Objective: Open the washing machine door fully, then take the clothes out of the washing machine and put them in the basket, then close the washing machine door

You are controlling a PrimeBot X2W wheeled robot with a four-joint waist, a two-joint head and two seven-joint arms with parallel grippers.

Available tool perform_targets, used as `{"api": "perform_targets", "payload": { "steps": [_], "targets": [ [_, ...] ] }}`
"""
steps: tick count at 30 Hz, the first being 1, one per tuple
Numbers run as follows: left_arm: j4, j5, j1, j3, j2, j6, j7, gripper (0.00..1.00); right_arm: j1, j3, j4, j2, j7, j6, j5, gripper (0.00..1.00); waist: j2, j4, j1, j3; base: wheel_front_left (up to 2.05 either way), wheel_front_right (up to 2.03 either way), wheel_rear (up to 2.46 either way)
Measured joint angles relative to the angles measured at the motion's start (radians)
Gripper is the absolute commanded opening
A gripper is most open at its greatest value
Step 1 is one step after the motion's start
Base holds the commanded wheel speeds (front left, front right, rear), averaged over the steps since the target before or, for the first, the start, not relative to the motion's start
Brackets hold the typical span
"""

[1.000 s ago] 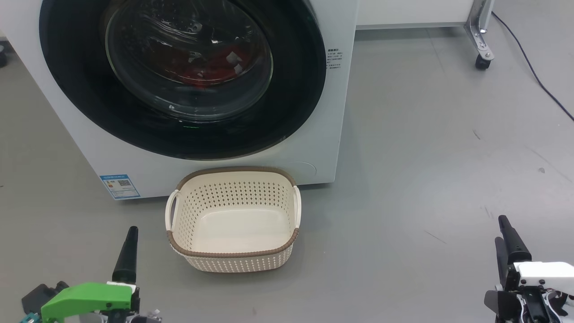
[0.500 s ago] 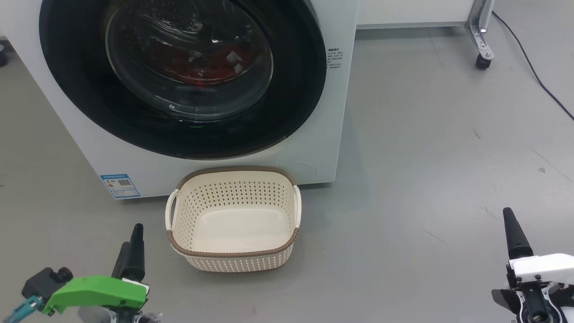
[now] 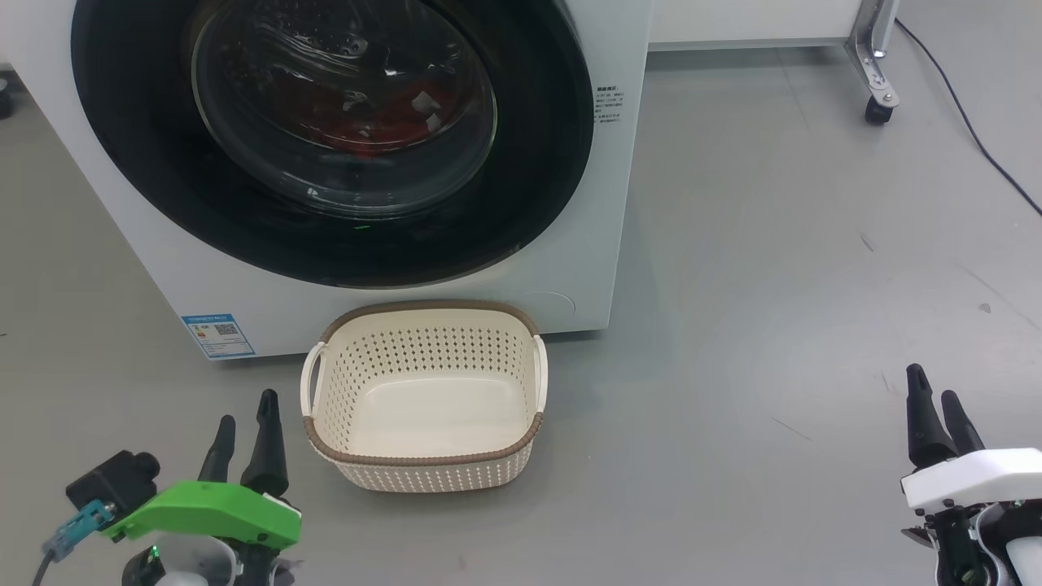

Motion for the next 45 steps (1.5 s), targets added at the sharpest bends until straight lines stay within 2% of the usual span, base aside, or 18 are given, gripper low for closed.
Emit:
{"api": "perform_targets", "payload": {
  "steps": [8,18,40,45],
  "targets": [
    [0.004,0.165,-0.001,-0.047,0.012,0.038,-0.027,1.00,-0.017,0.062,0.002,-0.028,-0.033,-0.026,-0.154,1.00,0.0000,0.000,0.0000,0.000,0.00,0.00,0.00],
    [0.022,0.313,-0.007,-0.087,0.011,0.071,-0.060,1.00,-0.026,0.131,0.007,-0.040,-0.068,-0.044,-0.315,1.00,0.0000,-0.001,0.0000,-0.001,0.00,0.00,0.00],
    [0.063,0.579,-0.024,-0.122,-0.006,0.123,-0.132,1.00,-0.040,0.213,0.023,-0.059,-0.147,-0.086,-0.558,1.00,0.0000,0.003,0.0000,0.004,0.00,0.00,0.00],
    [0.070,0.586,-0.030,-0.120,-0.010,0.123,-0.132,1.00,-0.040,0.213,0.029,-0.059,-0.147,-0.086,-0.562,1.00,0.0000,0.004,0.0000,0.006,0.00,0.00,0.00]
  ]
}}
